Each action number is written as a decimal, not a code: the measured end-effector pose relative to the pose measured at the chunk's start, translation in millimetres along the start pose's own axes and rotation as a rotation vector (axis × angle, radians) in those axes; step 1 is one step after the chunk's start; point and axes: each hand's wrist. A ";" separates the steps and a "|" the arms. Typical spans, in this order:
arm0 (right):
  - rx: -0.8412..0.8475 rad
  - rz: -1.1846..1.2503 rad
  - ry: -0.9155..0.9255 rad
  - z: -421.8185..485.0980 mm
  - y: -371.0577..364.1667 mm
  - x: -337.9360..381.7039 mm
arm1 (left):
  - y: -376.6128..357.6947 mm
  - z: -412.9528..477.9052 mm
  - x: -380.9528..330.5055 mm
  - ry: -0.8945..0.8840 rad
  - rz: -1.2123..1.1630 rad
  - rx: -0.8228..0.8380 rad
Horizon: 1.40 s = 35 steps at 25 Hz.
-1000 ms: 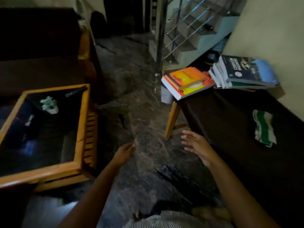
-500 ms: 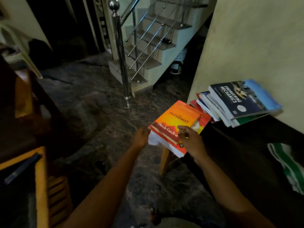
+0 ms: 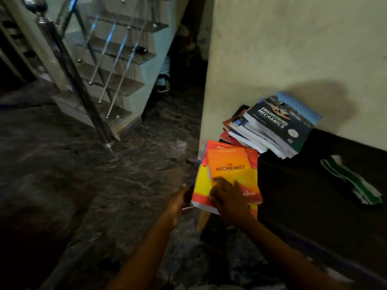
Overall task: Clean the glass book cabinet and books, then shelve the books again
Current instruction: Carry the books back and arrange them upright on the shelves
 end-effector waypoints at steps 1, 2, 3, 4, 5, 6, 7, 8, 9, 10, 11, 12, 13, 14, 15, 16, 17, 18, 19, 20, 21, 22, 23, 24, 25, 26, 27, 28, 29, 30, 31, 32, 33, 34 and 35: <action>-0.061 0.032 -0.085 -4.6 5.3 0.0 | 0.9 5.5 -3.1 0.003 0.033 0.020; -0.111 0.080 -0.198 -6.8 8.0 -0.6 | 0.6 8.5 -7.7 0.001 0.066 0.028; -0.115 0.125 -0.322 -4.6 13.9 1.4 | -0.2 8.3 -13.5 0.016 0.082 0.040; -0.089 0.158 -0.424 -0.4 13.6 4.2 | -0.9 11.4 -18.0 0.031 0.090 0.044; -0.070 0.087 -0.485 6.8 14.3 10.5 | -2.7 16.1 -21.5 0.034 0.079 0.060; -0.014 0.007 -0.566 13.6 14.4 17.8 | -6.1 17.2 -25.7 0.022 0.067 0.084; 0.059 -0.042 -0.651 18.7 15.5 26.8 | -9.4 17.7 -27.9 -0.010 0.091 0.101; 0.119 -0.063 -0.707 23.6 12.4 28.9 | -11.5 22.9 -27.1 -0.035 0.131 0.129; 0.152 -0.088 -0.733 26.4 10.8 29.9 | -13.5 27.8 -25.8 -0.056 0.158 0.158; 0.173 -0.129 -0.730 27.6 11.7 31.8 | -15.0 32.1 -23.5 -0.070 0.170 0.187; 0.188 -0.161 -0.713 28.7 15.2 34.7 | -17.0 34.1 -21.7 -0.079 0.188 0.201; 0.182 -0.193 -0.688 28.8 16.9 34.9 | -18.8 31.7 -22.1 -0.083 0.210 0.199; 0.169 -0.214 -0.676 29.1 23.9 36.4 | -20.1 25.2 -24.4 -0.098 0.239 0.185; 0.160 -0.231 -0.662 28.9 28.9 34.6 | -19.9 23.2 -24.3 -0.125 0.281 0.150; 0.144 -0.230 -0.660 28.0 34.2 32.4 | -19.6 20.8 -23.5 -0.156 0.341 0.107; 0.141 -0.216 -0.669 25.9 39.4 30.1 | -19.1 17.8 -23.2 -0.199 0.411 0.073; 0.152 -0.183 -0.674 22.6 43.7 29.6 | -18.7 13.7 -23.6 -0.237 0.482 0.049; 0.162 -0.160 -0.672 18.1 46.5 31.7 | -18.8 12.4 -23.6 -0.266 0.524 0.032; 0.159 -0.159 -0.670 13.3 46.5 34.2 | -19.5 11.2 -23.7 -0.269 0.533 0.024; 0.145 -0.182 -0.661 9.8 45.4 35.7 | -20.5 10.9 -22.2 -0.281 0.525 0.019; 0.133 -0.209 -0.653 6.9 42.6 37.3 | -21.4 8.3 -22.7 -0.278 0.516 0.022; 0.115 -0.225 -0.646 4.8 39.3 38.7 | -23.0 7.0 -23.2 -0.285 0.505 0.025; 0.094 -0.218 -0.647 4.6 36.1 38.5 | -22.9 5.5 -25.1 -0.283 0.516 0.031; 0.082 -0.200 -0.656 5.0 33.7 37.8 | -23.4 8.6 -25.0 -0.293 0.550 0.040; 0.079 -0.181 -0.667 5.7 32.8 37.4 | -23.4 10.1 -25.5 -0.288 0.618 0.068; 0.084 -0.176 -0.666 6.9 33.3 37.1 | -23.4 12.9 -25.5 -0.296 0.678 0.110; 0.095 -0.182 -0.655 7.6 34.4 37.7 | -22.5 15.9 -26.3 -0.255 0.711 0.147; 0.101 -0.186 -0.643 7.7 36.2 38.9 | -20.5 30.8 -22.0 -0.220 0.708 0.174; 0.104 -0.186 -0.633 7.7 40.1 40.9 | -17.8 36.6 -22.2 -0.171 0.658 0.206; 0.108 -0.185 -0.623 7.2 44.0 43.1 | -16.0 34.1 -24.5 -0.106 0.565 0.247; 0.111 -0.185 -0.611 5.9 47.2 44.7 | -15.3 24.2 -29.3 -0.073 0.468 0.286; 0.113 -0.192 -0.596 3.9 49.6 46.2 | -15.5 8.7 -36.6 -0.058 0.401 0.329; 0.111 -0.203 -0.577 1.5 50.8 47.6 | -15.1 -2.7 -42.5 -0.049 0.356 0.358; 0.107 -0.207 -0.561 -1.3 51.9 48.8 | -16.3 -7.0 -45.3 -0.054 0.324 0.381; 0.100 -0.200 -0.555 -3.4 52.8 49.5 | -16.5 -9.3 -47.8 -0.035 0.289 0.406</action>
Point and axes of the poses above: each hand's wrist, its own z-axis towards the middle knuckle, its own y-axis out of the back of the hand, x = y × z, and after that the axes turned 7 degrees about y, right-handed
